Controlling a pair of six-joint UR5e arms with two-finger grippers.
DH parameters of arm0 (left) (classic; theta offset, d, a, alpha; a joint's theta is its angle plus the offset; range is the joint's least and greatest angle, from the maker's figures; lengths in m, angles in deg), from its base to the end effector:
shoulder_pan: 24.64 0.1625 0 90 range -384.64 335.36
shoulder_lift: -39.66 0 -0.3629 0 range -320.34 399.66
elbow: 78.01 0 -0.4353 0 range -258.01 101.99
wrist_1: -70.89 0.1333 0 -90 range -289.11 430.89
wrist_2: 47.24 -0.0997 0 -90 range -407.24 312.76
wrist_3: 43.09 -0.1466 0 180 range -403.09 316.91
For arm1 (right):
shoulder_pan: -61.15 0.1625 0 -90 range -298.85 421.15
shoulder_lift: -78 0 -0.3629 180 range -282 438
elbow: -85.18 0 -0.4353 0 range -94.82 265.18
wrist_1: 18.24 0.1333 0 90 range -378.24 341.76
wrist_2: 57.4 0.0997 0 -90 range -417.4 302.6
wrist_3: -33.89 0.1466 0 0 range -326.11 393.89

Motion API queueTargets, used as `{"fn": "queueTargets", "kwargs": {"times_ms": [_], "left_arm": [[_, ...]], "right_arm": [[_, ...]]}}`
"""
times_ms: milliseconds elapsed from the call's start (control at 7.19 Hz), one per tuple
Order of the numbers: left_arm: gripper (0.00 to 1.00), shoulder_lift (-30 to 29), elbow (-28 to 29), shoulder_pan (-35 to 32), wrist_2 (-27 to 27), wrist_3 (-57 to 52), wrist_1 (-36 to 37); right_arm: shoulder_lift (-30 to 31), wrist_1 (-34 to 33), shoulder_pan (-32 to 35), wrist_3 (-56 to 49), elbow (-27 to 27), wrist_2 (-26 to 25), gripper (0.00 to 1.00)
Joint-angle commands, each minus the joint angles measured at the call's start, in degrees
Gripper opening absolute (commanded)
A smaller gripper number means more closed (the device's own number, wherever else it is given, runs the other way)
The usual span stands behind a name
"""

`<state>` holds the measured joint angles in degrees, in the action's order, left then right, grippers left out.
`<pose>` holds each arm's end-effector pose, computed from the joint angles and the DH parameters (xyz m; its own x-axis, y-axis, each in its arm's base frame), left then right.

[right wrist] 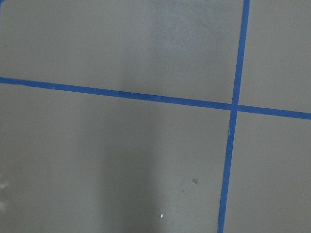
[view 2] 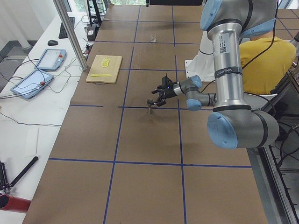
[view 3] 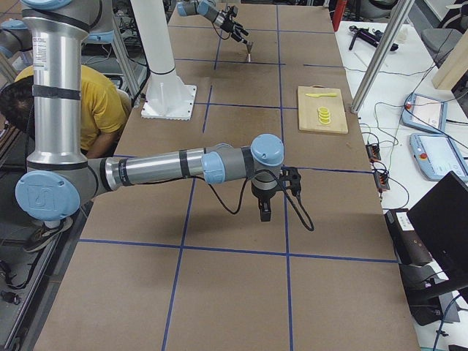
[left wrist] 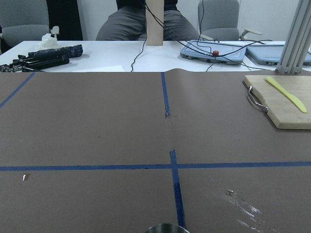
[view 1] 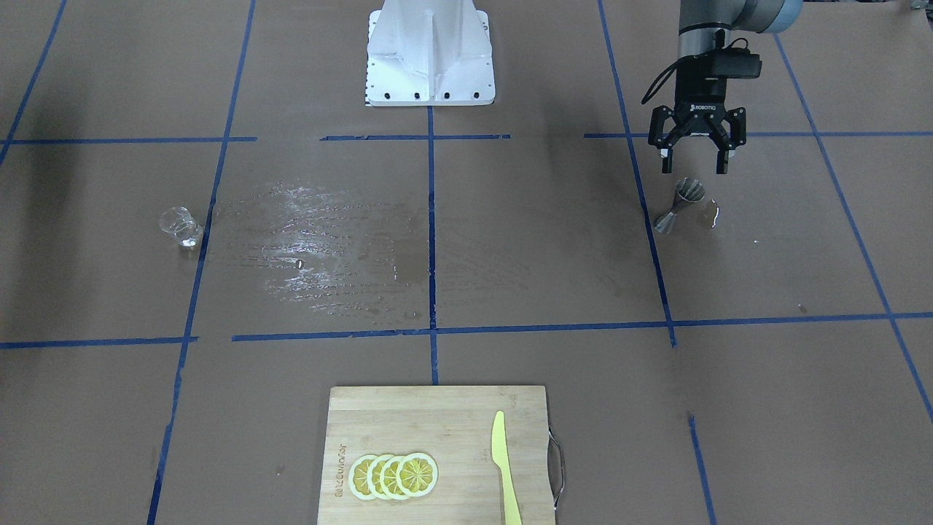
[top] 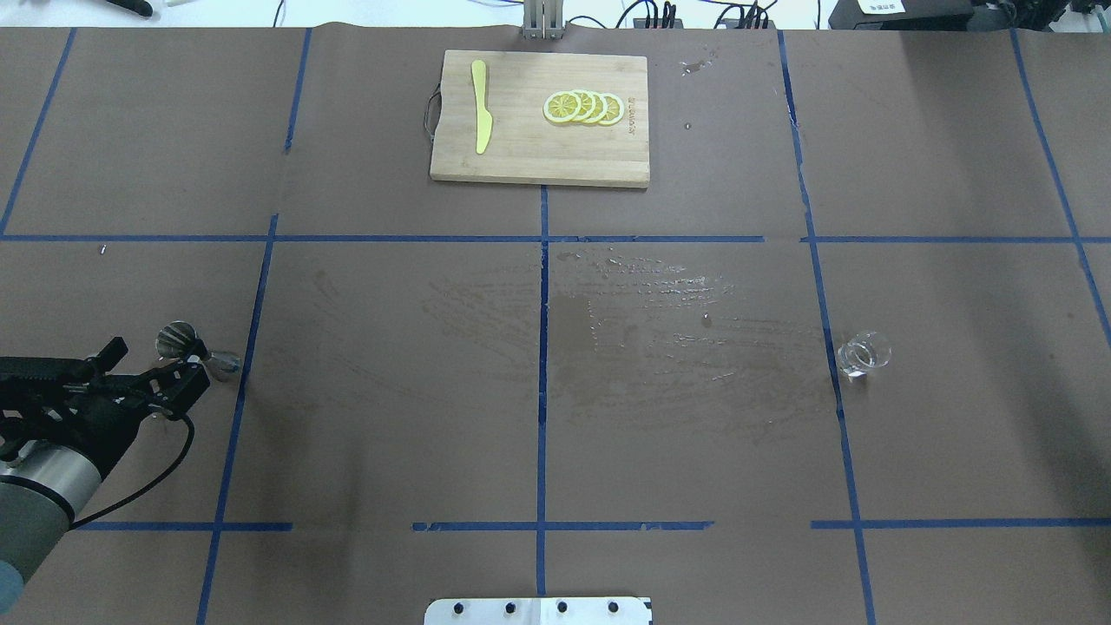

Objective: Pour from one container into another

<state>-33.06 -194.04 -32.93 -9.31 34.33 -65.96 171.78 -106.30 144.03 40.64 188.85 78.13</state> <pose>0.4125 -0.3117 0.4114 0.7052 0.0325 -0.7082 0.5933 0.5198 0.6146 -0.0364 -0.5231 0.5299 0.6866 -0.1162 0.7177 0.0409 0.9917 0.1215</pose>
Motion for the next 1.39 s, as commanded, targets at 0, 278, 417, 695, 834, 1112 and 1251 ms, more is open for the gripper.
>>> {"fn": "queueTargets", "kwargs": {"times_ms": [0,278,417,695,834,1112,1251], "left_arm": [[0.99,-2.0,4.0,1.2,-2.3,1.3,-0.1],[0.99,-5.1,8.0,1.2,-4.1,3.8,-0.1],[0.99,-5.2,8.8,1.2,-4.2,3.8,-0.1],[0.99,-7.9,12.9,1.1,-4.2,3.9,-0.1],[0.99,-8.7,13.4,1.1,-4.2,4.0,-0.3],[0.91,-8.9,15.6,1.2,-7.2,6.7,-2.5],[0.90,-8.8,17.8,1.2,-7.7,6.7,-4.1]], "right_arm": [[0.0,0.0,0.0,0.0,0.0,0.0,1.00],[0.0,0.0,0.0,-0.1,0.0,0.0,1.00],[0.0,0.0,0.0,-0.1,0.1,0.0,1.00],[0.0,0.0,0.0,-0.1,0.1,0.0,1.00],[0.0,0.0,0.0,-0.1,0.0,0.0,1.00],[-0.1,0.0,0.0,-0.1,0.1,0.1,1.00],[-0.1,0.0,0.0,-0.1,0.2,0.0,1.00]]}}
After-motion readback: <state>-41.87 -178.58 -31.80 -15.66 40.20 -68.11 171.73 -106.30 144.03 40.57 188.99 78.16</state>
